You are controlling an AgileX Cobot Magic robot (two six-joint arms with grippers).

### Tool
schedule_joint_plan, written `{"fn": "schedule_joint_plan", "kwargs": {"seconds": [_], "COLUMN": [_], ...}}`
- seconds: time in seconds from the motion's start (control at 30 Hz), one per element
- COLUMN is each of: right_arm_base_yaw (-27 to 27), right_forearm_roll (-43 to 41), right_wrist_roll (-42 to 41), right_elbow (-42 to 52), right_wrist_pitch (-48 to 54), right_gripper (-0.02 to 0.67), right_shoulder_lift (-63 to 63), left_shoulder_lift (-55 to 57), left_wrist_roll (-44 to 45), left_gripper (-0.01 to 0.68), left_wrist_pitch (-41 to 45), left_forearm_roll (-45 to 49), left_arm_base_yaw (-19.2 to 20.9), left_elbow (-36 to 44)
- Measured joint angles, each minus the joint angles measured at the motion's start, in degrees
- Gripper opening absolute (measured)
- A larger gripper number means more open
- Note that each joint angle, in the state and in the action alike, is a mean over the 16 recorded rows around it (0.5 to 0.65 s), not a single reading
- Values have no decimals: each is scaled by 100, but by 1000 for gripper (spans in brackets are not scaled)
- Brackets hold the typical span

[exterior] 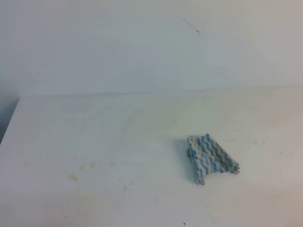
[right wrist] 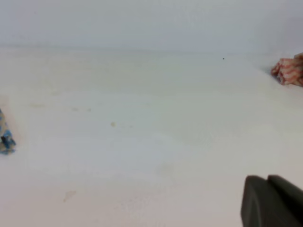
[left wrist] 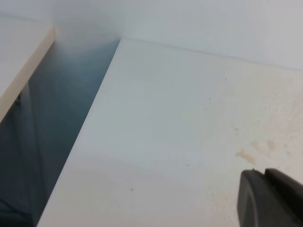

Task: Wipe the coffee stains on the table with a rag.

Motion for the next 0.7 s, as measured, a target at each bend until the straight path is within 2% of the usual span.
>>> {"fn": "schedule_joint_plan", "kwargs": {"seconds": [0.7], "right_arm_base_yaw": [0], "right_forearm_roll": [0], "right_wrist_roll": [0], "right_elbow": [0], "right_wrist_pitch": [0], "right_gripper": [-4], "right_shoulder_lift": [-7], "left_shoulder_lift": [0], "left_wrist_roll": [0], "left_gripper": [1], "left_wrist_pitch": [0], "left_forearm_roll": [0], "left_arm_base_yaw": [0], "left_elbow": [0]}}
